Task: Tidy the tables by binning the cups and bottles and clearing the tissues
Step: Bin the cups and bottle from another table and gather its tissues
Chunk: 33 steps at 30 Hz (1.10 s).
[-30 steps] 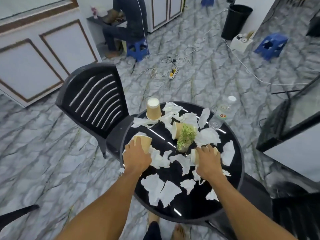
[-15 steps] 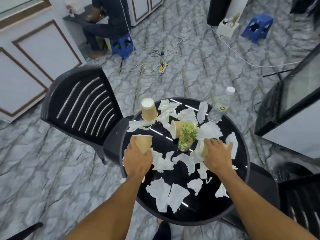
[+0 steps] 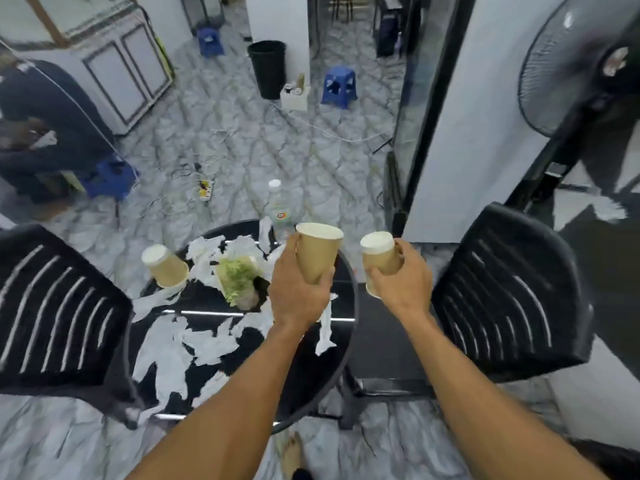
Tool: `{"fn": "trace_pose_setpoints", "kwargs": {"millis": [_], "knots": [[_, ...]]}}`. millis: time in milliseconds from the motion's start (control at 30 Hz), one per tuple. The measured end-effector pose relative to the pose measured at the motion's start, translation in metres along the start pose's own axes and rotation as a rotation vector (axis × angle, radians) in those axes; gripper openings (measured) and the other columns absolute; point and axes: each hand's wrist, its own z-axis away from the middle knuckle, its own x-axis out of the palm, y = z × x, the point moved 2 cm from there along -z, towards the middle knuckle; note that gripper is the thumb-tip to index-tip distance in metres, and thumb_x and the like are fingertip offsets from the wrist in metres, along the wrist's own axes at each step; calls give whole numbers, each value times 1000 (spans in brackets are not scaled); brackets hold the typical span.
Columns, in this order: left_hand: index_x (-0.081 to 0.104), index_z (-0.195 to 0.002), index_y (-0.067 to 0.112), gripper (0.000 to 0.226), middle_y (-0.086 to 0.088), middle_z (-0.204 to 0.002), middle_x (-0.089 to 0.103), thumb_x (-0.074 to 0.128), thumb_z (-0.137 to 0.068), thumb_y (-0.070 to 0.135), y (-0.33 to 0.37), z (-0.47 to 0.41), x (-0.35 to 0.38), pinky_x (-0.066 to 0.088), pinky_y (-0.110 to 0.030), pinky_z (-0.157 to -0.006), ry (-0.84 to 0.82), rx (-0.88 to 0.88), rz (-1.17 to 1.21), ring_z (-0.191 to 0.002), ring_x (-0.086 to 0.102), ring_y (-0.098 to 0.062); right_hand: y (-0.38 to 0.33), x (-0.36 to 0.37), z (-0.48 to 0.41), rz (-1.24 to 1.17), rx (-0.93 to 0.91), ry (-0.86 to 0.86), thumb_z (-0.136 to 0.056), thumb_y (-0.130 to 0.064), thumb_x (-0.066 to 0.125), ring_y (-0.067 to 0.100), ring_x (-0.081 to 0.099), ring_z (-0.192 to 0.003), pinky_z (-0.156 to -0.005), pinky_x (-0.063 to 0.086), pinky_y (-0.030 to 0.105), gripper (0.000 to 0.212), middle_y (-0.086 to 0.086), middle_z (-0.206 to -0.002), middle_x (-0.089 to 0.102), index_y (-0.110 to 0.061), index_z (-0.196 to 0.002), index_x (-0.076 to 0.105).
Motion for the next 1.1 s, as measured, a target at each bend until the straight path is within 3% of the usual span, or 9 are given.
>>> {"fn": "trace_pose_setpoints", "kwargs": {"millis": [233, 400, 533, 633, 800, 1100], "knots": [[31, -145, 42, 87, 11, -128, 59, 74, -70, 56, 125, 126, 129, 54, -47, -90, -367, 184, 187, -108, 62, -16, 111, -186, 53, -38, 230, 354, -62, -44, 82, 11, 61, -109, -94, 53, 40, 71, -12, -120, 66, -33, -127, 57], [33, -143, 44, 85, 16, -132, 57, 76, -71, 50, 205, 232, 206, 52, -43, -97, -637, 298, 256, -117, 57, -11, 198, -302, 113, -62, 458, 547, -55, -54, 73, 17, 63, -102, -89, 55, 43, 77, -9, -110, 67, -34, -127, 55], [30, -146, 41, 88, 10, -133, 56, 77, -73, 47, 240, 308, 259, 52, -44, -97, -837, 391, 245, -116, 57, -15, 251, -365, 169, -109, 599, 724, -63, -34, 86, 11, 64, -96, -87, 54, 32, 64, -7, -107, 69, -30, -122, 62], [30, -147, 41, 89, 9, -135, 56, 77, -72, 49, 257, 355, 293, 51, -45, -97, -973, 422, 218, -119, 56, -15, 289, -396, 209, -107, 705, 838, -64, -30, 87, 9, 64, -97, -88, 53, 30, 58, -11, -104, 68, -29, -117, 64], [33, -142, 41, 84, 10, -123, 59, 81, -73, 42, 268, 406, 352, 50, -35, -91, -1159, 457, 139, -112, 59, -18, 357, -428, 254, -96, 938, 928, -64, -32, 86, 14, 63, -106, -96, 52, 39, 62, -7, -116, 68, -30, -120, 61], [35, -142, 39, 83, 5, -127, 62, 82, -74, 40, 227, 444, 464, 56, -45, -86, -1307, 414, -49, -110, 62, -21, 483, -388, 283, -267, 1279, 934, -69, -29, 87, 20, 63, -103, -79, 45, 29, 63, 0, -115, 68, -19, -126, 62]]}}
